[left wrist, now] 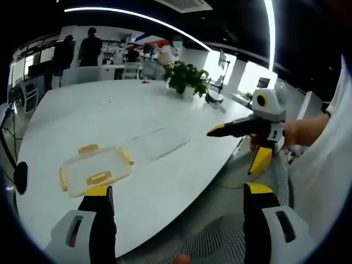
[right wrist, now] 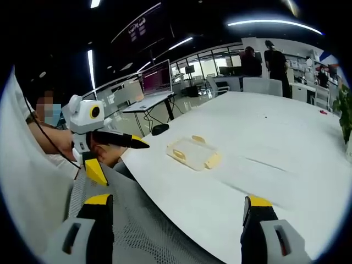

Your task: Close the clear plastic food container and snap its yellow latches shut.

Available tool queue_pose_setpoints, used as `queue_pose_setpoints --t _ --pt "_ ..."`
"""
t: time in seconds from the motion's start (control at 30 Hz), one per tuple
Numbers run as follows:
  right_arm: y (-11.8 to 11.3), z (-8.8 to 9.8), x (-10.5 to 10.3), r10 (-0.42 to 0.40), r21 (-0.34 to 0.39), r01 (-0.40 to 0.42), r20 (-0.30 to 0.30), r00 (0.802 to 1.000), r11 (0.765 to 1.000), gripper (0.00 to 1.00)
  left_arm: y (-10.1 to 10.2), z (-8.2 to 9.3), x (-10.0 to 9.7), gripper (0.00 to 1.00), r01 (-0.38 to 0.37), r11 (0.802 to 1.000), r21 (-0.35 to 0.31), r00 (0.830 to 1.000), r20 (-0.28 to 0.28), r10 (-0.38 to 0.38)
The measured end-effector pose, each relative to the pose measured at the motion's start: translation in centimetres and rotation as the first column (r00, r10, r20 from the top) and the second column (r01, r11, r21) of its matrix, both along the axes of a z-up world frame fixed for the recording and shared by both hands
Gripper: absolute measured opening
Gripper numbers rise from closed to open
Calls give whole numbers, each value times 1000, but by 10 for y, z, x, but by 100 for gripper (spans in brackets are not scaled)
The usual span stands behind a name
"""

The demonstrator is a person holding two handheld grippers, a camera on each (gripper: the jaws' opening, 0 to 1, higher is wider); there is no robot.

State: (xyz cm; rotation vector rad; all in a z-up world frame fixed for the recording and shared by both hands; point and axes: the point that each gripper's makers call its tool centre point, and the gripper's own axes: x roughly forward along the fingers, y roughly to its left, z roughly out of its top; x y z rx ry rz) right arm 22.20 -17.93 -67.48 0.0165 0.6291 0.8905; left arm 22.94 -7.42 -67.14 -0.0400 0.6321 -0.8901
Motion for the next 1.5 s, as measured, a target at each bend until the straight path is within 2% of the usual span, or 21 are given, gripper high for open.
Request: queue_pose_setpoints --t 0.2,0.27,0.47,0.57,0.63,0.73,0.87,1.13,1.27,1.5 --pt "0 0 0 2 -2 -2 -1 1000 1000 97 0 0 -1 96 4 1000 -7 1000 -10 -4" --pt "0 3 2 -1 -2 1 25 1000 1000 95 0 1 -1 94 3 1000 -21 1000 -12 -4" --pt "1 4 3 -3 8 3 16 1000 1000 96 0 5 1 95 -1 999 -33 1000 -5 0" --pt "2 9 4 -7 24 7 18 1000 1000 97 0 4 1 97 -3 1000 -31 999 -36 2" --pt "3 11 4 -4 28 3 17 1000 1000 98 0 7 2 98 14 1000 -21 1000 -12 -15" --pt "5 15 5 4 35 -4 25 1000 999 99 -1 13 4 98 18 999 -38 1000 -19 -19" --pt "5 15 7 11 22 -12 27 1000 1000 99 -1 21 11 98 24 999 -40 1000 0 -24" --pt "5 28 18 21 20 -23 50 998 1000 98 4 34 25 98 36 999 -39 999 27 -35" --pt "8 31 23 28 14 -29 57 998 999 98 10 33 30 97 46 999 -13 998 42 -46" --pt "18 32 28 60 -3 -60 76 995 998 97 18 28 28 97 111 992 58 991 68 -115"
